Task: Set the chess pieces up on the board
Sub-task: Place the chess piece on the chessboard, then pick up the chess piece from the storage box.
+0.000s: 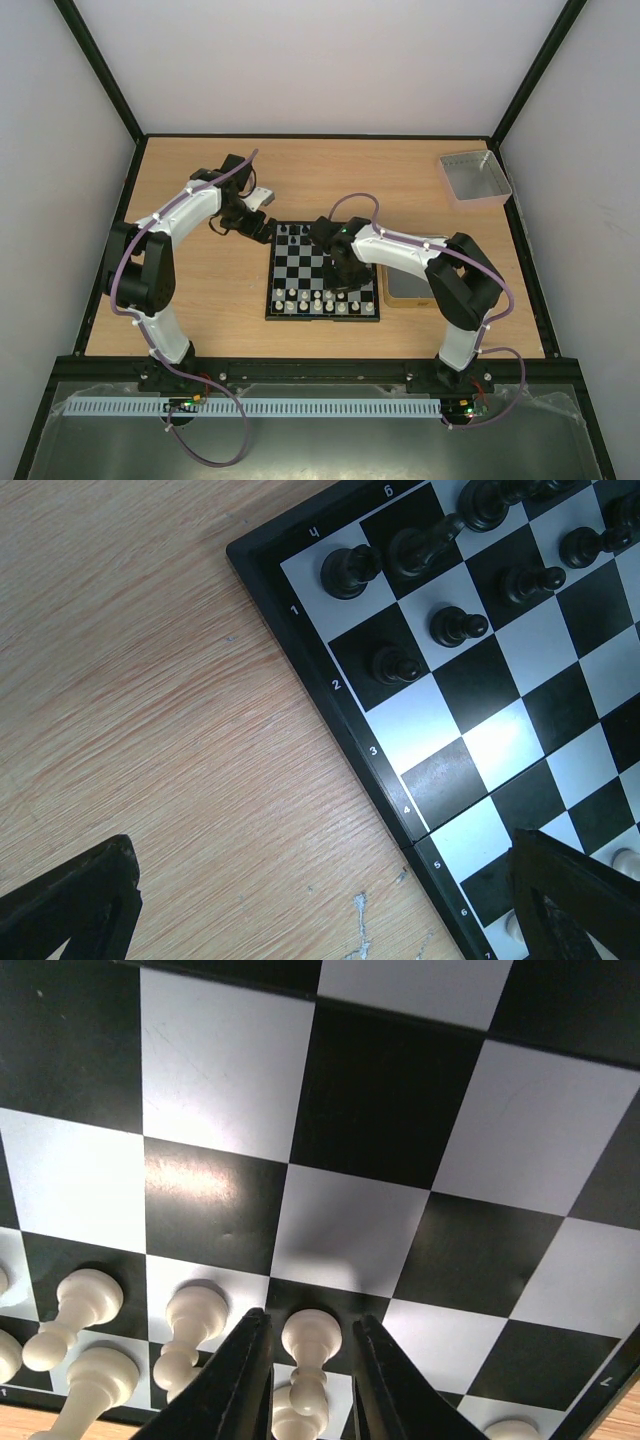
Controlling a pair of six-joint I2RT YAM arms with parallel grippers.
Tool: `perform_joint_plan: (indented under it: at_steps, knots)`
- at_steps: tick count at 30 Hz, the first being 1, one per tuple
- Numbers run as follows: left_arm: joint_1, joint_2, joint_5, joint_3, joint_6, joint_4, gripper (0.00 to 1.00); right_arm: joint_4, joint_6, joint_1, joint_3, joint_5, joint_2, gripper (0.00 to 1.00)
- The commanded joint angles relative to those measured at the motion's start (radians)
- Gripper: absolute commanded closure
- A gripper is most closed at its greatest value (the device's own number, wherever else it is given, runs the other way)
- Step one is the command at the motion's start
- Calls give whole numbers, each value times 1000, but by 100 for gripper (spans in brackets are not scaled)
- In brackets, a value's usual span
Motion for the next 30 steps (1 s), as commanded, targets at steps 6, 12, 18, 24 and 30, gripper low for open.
perform_joint_plan:
  at_steps: [6, 12, 18, 24, 30]
  knots:
    - [-3, -4, 6, 17, 8, -14, 1, -48, 2, -8, 55, 89, 8, 79]
    - [-3, -5, 1, 21, 9, -15, 1, -76, 29, -109, 68, 170, -57, 80]
    - [-3, -8, -5, 13, 9, -9, 1, -95, 48, -358, -38, 162, -239, 80]
    - [20, -6, -2, 7, 12, -6, 1, -107, 31, -557, -176, 135, -369, 70]
    - [55, -2, 19, 12, 10, -9, 1, -91, 17, -692, -292, 114, -447, 69]
